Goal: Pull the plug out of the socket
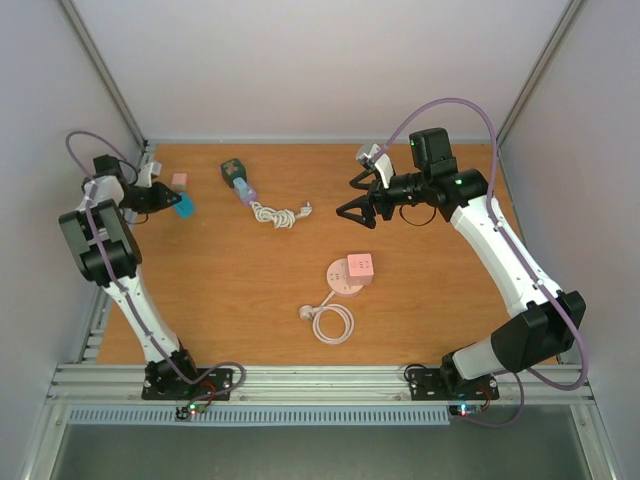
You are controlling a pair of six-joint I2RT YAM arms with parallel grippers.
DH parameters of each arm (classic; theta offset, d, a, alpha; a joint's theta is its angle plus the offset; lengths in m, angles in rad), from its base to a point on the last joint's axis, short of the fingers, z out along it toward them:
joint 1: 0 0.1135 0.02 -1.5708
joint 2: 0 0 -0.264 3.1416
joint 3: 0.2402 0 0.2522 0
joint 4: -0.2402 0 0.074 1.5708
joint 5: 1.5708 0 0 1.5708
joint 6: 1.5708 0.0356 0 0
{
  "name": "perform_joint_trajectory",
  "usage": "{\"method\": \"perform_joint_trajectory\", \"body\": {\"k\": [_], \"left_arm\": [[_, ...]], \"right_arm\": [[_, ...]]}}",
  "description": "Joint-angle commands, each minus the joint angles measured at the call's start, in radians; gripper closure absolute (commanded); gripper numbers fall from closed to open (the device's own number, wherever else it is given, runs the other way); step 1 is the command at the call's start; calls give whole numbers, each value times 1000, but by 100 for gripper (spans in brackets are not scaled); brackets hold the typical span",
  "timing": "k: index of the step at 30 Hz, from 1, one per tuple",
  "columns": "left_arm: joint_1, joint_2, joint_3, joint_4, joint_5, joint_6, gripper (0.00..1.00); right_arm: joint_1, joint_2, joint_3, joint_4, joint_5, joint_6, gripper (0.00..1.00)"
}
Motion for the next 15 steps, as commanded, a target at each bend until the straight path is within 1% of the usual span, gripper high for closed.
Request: {"method": "perform_joint_trajectory", "body": {"k": [1,5,7,9,11,13,15], "left_arm": [[24,70,63,-2,15,-11,96],[37,113,79,6,15,-34,92],[51,121,72,29,10,-53,89],[66,122,65,55,0,-79,81],[80,122,60,74,-10,-103,76],[86,127,68,68,-31,-109,69],[87,134,83,46,-48,-94,64]], "right_arm": [[2,3,-5,-15,24,3,1],[2,4,-4,-18,31,6,1],[3,3,-2,-18,35,6,1],[2,5,-1,-21,39,5,1],[2,5,-1,-21,40,3,1],[2,5,-3,-23,41,2,2],[2,6,-6,-26,39,0,1]]}}
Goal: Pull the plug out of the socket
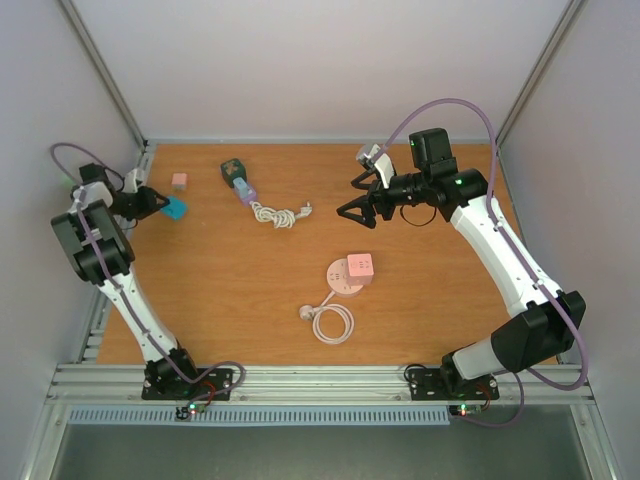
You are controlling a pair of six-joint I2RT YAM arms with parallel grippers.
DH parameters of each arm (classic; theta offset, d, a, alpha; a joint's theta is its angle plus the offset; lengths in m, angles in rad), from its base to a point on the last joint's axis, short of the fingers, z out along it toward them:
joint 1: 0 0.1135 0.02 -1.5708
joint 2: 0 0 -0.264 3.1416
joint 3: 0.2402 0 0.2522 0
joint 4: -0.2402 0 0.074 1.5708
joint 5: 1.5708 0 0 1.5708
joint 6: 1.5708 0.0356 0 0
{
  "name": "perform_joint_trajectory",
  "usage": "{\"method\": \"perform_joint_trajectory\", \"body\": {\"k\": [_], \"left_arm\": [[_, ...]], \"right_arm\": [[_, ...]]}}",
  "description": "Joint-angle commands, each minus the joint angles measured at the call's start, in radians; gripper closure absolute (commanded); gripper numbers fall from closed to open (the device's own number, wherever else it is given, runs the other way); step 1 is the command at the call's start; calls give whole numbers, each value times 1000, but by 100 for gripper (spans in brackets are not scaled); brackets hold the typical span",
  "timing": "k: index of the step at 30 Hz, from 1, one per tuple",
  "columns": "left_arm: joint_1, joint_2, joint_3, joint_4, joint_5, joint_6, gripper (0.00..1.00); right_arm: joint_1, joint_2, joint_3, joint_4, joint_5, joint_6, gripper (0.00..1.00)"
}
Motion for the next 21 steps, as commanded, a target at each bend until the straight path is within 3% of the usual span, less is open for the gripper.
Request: {"method": "perform_joint_trajectory", "body": {"k": [1,6,10,14,21], "left_arm": [[15,39,27,5,-56,-4,62],[15,21,19,3,-87,14,46],[15,-22,-3,15,-128,31,28],[14,-107,-54,54,-153,59,1],[-26,-290,-54,38,-192,194,0]], "right_arm": [[2,6,-6,-17,3,-1,1],[2,6,-9,-19,2,-8,1],[2,2,-18,-30,5,-23,1],[-1,-8,-43,-42,15,-73,1],[-9,-7,-102,-73,36,-199,1]]}}
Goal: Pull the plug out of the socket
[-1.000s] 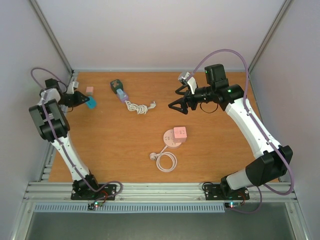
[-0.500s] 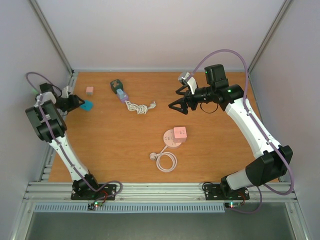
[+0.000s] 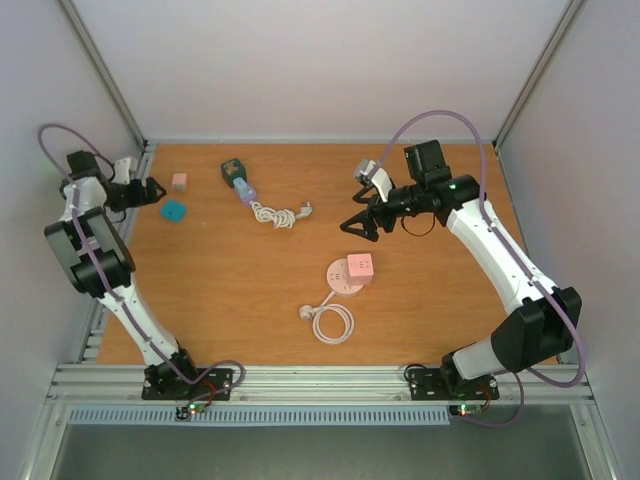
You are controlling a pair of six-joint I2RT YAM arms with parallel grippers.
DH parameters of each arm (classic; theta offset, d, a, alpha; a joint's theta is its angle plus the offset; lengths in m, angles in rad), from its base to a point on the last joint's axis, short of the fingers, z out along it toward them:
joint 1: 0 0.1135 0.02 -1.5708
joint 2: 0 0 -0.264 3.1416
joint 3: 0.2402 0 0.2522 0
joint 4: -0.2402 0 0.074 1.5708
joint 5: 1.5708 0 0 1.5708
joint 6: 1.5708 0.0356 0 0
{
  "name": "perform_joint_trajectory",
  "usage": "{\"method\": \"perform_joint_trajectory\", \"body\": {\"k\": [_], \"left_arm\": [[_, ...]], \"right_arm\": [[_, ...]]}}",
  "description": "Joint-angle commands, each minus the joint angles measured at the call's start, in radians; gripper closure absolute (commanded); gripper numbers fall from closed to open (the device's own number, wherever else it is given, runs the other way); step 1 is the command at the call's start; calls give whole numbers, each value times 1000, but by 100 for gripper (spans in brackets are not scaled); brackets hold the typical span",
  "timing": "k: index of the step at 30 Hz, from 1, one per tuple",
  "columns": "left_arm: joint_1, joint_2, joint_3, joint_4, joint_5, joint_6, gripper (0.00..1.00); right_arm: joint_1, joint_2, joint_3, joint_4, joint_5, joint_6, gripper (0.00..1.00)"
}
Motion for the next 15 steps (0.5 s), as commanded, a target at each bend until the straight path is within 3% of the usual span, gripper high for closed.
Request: {"method": "perform_joint_trajectory", "body": {"k": [1,6,15], "left_arm": [[-39,-160,19,14,-29,123,0],[-134,-259,9,5,-145,208,0],[-154,-481,-114,168,125,181,0]], "right_arm": [[-9,-7,-38,-32,17,-116,2],[-18,-5,-85,-43,30,-204,1],[-50,8,-139,-95,57,-391,2]]}}
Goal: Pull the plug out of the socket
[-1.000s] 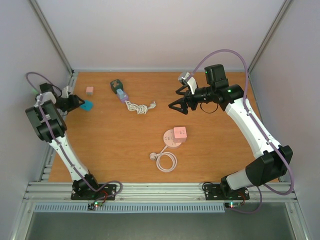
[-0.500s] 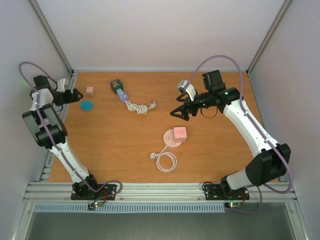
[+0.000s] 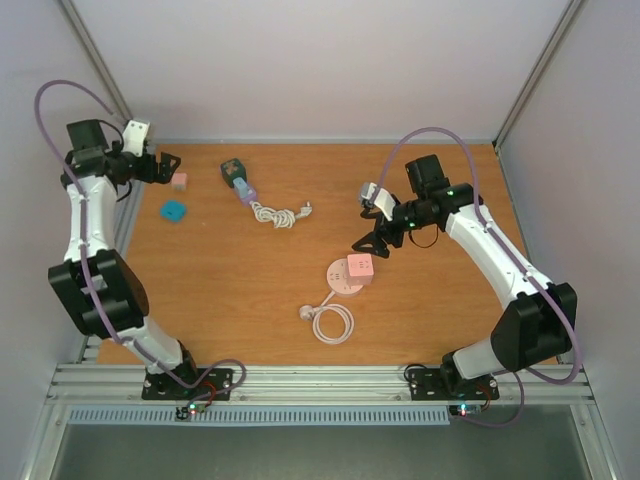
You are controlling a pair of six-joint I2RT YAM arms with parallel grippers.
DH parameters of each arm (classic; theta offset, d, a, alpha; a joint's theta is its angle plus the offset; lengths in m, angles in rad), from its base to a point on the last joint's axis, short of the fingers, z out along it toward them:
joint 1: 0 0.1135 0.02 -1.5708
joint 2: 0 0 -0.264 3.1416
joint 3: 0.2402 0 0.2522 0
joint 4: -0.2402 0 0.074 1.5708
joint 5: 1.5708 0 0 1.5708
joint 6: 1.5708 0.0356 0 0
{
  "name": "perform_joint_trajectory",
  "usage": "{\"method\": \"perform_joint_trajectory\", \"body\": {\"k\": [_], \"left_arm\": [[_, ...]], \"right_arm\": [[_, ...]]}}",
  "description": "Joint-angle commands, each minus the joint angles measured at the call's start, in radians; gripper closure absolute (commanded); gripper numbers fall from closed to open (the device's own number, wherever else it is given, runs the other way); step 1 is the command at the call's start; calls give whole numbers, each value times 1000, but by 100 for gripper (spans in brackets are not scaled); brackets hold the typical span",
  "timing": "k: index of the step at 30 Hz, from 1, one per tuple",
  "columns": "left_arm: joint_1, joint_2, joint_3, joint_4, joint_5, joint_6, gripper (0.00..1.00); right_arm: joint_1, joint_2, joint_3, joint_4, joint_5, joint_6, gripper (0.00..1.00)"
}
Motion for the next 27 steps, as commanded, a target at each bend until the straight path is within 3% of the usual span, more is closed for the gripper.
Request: {"method": "perform_joint_trajectory", "body": {"k": [1,4,11,18,27], "left_arm": [[-10,-90,-35,95,132,12,0],[-74,-102,-19,13,157,104,0],[-331,-199,-205,55,67,167,0],[-603,-170,-352,101,26,-42,0],[-753,-42,-438,203,57,-258,0]], "right_arm": [[-13,9,-24,-39,20,-146,2],[-15,12,-45,-42,28,-184,1],[-15,40,-100,-9,54,-253,1],[-15,77,-152,27,82,-325,2],[-8,144,-166,57,92,-357,2]]}}
